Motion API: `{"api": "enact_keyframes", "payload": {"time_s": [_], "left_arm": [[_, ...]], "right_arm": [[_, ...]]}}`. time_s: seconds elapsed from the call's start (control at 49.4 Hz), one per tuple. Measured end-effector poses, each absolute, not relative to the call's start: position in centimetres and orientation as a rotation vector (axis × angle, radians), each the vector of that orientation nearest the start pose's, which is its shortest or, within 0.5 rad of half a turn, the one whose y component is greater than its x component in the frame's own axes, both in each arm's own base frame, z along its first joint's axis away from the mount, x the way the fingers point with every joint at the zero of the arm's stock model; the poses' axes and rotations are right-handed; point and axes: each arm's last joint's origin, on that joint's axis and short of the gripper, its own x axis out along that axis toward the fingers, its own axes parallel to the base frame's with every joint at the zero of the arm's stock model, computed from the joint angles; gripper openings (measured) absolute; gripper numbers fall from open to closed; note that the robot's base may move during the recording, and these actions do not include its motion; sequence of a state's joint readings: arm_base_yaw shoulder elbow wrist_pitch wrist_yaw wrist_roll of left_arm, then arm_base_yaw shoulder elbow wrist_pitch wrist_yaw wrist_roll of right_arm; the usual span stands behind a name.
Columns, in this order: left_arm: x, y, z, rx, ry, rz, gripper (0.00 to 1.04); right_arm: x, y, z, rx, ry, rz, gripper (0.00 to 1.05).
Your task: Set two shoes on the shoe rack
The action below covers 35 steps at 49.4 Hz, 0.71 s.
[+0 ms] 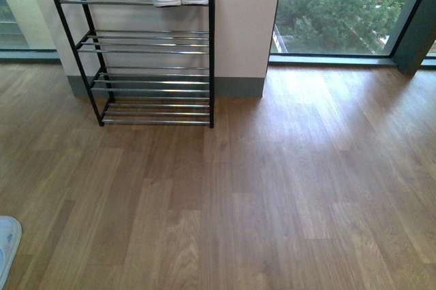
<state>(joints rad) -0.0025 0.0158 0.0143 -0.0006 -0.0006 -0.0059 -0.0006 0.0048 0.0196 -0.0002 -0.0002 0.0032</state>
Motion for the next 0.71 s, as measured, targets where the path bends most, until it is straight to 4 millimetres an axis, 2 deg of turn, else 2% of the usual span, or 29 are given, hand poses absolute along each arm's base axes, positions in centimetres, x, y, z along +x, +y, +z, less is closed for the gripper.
{"api": "enact_keyframes", "payload": {"time_s": [0.708], "left_arm": [[9.78,-0.02,16.71,-0.005,0.002,-0.003,0.95]], "right_arm": [[9.67,-0.01,16.99,0.003,-0.015,-0.002,0.95]]}}
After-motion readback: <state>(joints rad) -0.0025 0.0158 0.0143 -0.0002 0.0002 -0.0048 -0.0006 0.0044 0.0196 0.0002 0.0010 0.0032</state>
